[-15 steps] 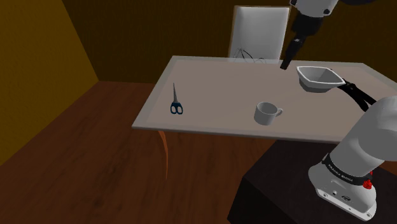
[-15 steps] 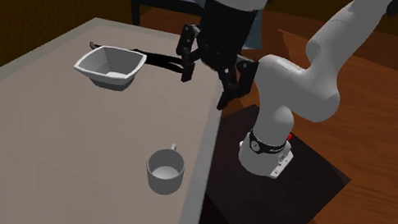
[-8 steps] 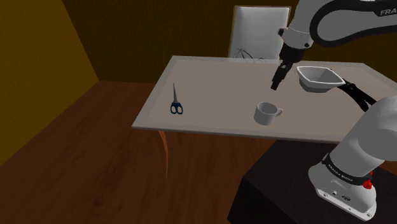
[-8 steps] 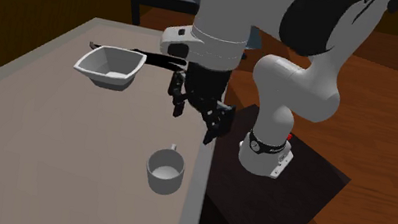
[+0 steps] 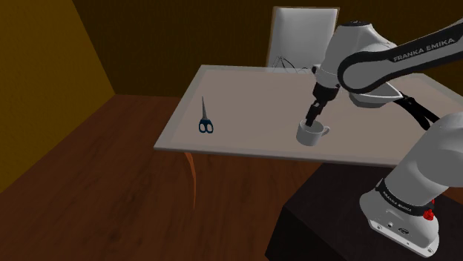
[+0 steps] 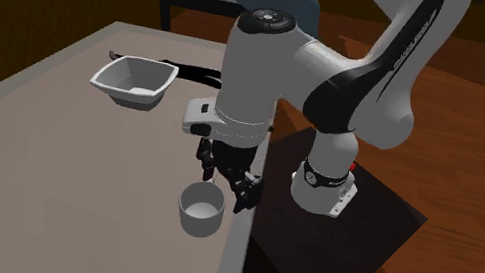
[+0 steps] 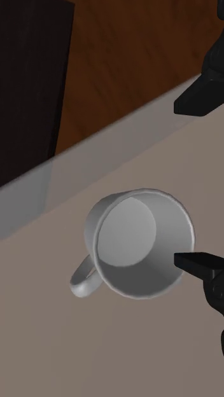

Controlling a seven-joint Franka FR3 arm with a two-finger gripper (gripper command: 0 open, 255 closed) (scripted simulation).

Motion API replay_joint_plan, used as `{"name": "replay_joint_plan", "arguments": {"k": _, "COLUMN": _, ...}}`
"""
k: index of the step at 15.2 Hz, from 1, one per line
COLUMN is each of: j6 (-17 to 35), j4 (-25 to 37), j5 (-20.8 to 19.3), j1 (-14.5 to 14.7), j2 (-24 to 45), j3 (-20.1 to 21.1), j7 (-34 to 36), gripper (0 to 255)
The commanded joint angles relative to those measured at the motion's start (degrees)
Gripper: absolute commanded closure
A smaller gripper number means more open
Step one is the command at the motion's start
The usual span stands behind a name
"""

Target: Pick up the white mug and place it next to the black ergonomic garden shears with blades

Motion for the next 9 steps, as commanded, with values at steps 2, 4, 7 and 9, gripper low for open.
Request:
{"name": "replay_joint_plan", "arguments": {"k": 2, "j6": 7.6, "j4": -2.02, "j5": -0.29, "j1": -0.45, "j2": 5.98, "j3": -0.11, "j7": 0.37, "gripper": 0}}
{"name": "replay_joint_plan", "arguments": {"k": 4, "j6": 11.9, "j4": -2.82, "j5": -0.51, "j1": -0.75, "j2": 9.79, "j3": -0.11, "j7": 0.64, "gripper": 0}}
{"name": "replay_joint_plan", "arguments": {"k": 7, "j6": 15.39, "j4": -3.44, "j5": -0.82, "j1": -1.0, "j2": 12.65, "j3": -0.05, "j7": 0.83, "gripper": 0}}
{"name": "replay_joint_plan", "arguments": {"k": 9, "j6": 17.75, "j4": -3.76, "j5": -1.08, "j1": -1.19, "j2": 14.69, "j3": 0.0, "j7": 0.99, "gripper": 0}}
